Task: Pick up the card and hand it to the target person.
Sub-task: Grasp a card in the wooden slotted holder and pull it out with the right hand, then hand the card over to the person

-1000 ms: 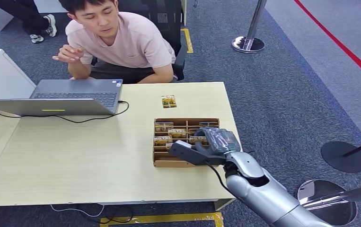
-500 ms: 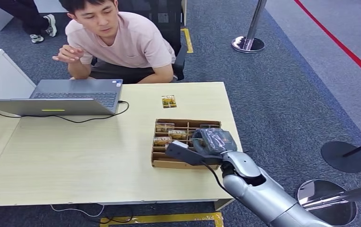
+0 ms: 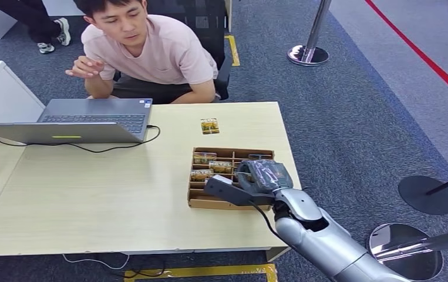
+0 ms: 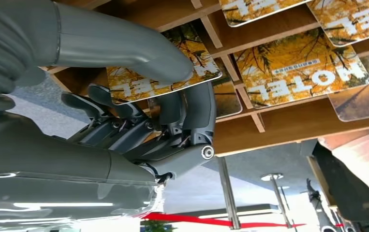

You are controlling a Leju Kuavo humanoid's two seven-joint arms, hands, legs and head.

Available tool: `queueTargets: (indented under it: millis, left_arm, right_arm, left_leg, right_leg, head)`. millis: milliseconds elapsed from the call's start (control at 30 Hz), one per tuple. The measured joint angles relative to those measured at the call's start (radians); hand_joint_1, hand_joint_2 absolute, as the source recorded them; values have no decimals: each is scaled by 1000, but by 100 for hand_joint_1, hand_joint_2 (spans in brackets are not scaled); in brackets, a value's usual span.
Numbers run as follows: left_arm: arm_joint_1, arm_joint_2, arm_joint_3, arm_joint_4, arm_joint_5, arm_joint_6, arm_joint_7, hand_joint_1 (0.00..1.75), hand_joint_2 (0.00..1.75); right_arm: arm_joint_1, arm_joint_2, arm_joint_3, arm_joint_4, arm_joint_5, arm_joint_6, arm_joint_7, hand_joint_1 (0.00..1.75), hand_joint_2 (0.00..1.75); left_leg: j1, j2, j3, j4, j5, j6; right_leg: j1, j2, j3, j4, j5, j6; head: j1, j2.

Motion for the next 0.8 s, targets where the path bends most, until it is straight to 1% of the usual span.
queueTargets:
  millis: [167, 333, 567, 733, 800]
  left_arm:
    - [0, 0, 0, 0, 13, 3, -3, 0, 175]
    - [0, -1, 0, 0, 16, 2, -7, 0, 175]
    - [-1, -1, 0, 0, 15, -3, -20, 0, 175]
    - [-3, -1, 0, 0, 8, -6, -28, 0, 175]
    - [-5, -1, 0, 0, 0, -8, -29, 0, 175]
  right_arm:
    - [9, -4, -5, -27, 4, -47, -24, 166, 175]
    - [22, -15, -48, -130, 28, -142, -112, 166, 175]
    - [38, -23, -97, -258, 44, -215, -194, 166, 175]
    - [46, -24, -111, -295, 55, -288, -255, 166, 175]
    - [41, -18, -110, -284, 77, -339, -292, 166, 175]
  left_leg:
    - [0, 0, 0, 0, 0, 0]
    - [0, 0, 0, 0, 0, 0]
    - [0, 0, 0, 1, 0, 0]
    - [0, 0, -1, 1, 0, 0]
    - [0, 0, -1, 1, 0, 0]
  right_leg:
    - [0, 0, 0, 0, 0, 0]
    - [0, 0, 0, 0, 0, 0]
    - [0, 0, 0, 0, 0, 0]
    - [0, 0, 0, 0, 0, 0]
    - [0, 0, 0, 0, 0, 0]
  head:
    - [0, 0]
    - [0, 0]
    - [0, 0]
    - [0, 0]
    - [0, 0]
